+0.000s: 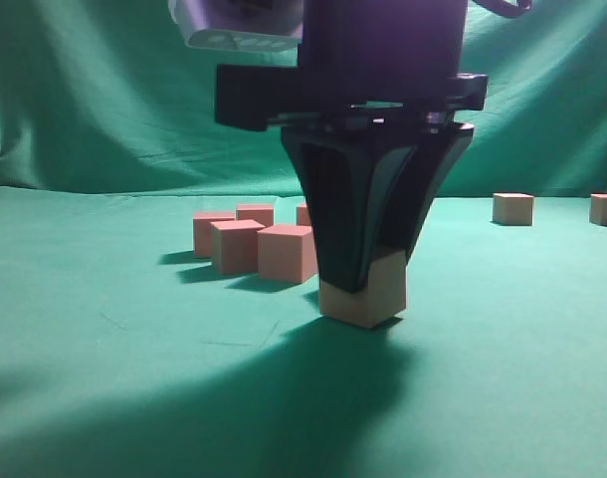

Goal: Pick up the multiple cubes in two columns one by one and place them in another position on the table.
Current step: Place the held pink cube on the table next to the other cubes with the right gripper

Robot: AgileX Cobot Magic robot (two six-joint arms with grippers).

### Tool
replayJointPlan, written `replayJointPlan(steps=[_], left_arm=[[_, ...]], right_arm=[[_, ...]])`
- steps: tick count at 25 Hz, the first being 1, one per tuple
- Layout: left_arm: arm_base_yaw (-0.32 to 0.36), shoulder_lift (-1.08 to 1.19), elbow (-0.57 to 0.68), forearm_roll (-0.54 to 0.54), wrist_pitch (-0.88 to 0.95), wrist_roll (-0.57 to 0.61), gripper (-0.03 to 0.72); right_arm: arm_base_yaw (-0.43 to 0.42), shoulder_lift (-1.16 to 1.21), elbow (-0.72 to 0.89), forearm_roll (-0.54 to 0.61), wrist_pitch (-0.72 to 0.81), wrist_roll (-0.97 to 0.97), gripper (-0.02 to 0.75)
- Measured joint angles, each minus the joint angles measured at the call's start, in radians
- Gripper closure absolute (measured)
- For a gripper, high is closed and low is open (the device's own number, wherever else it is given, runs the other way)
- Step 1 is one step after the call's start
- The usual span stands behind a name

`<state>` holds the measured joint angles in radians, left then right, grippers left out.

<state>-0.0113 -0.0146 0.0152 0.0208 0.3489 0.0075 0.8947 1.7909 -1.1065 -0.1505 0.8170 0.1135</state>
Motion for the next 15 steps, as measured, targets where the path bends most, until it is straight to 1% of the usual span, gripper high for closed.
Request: replayJointPlan(steps=[8,9,13,14,15], left_arm=[[0.000,0.000,0.000,0.000,0.000,0.000,0.688],[0.000,0.000,0.000,0.000,0.000,0.000,0.688],[0.000,0.000,0.000,0.000,0.000,0.000,0.688],[0.000,0.000,0.000,0.000,0.000,0.000,0.688],[0.000,0.000,0.000,0.000,0.000,0.000,0.688]], right_arm=[[0.000,0.000,0.000,0.000,0.004,0.000,0.470],[0.000,0.000,0.000,0.000,0.004,0.000,0.417],[0.000,0.000,0.000,0.006,0.008,0.000,0.277],[0.000,0.000,-0.002,0.008,0.010,0.000,0.261],[0.000,0.000,-0.004,0.012,0.012,0.000,0.277]])
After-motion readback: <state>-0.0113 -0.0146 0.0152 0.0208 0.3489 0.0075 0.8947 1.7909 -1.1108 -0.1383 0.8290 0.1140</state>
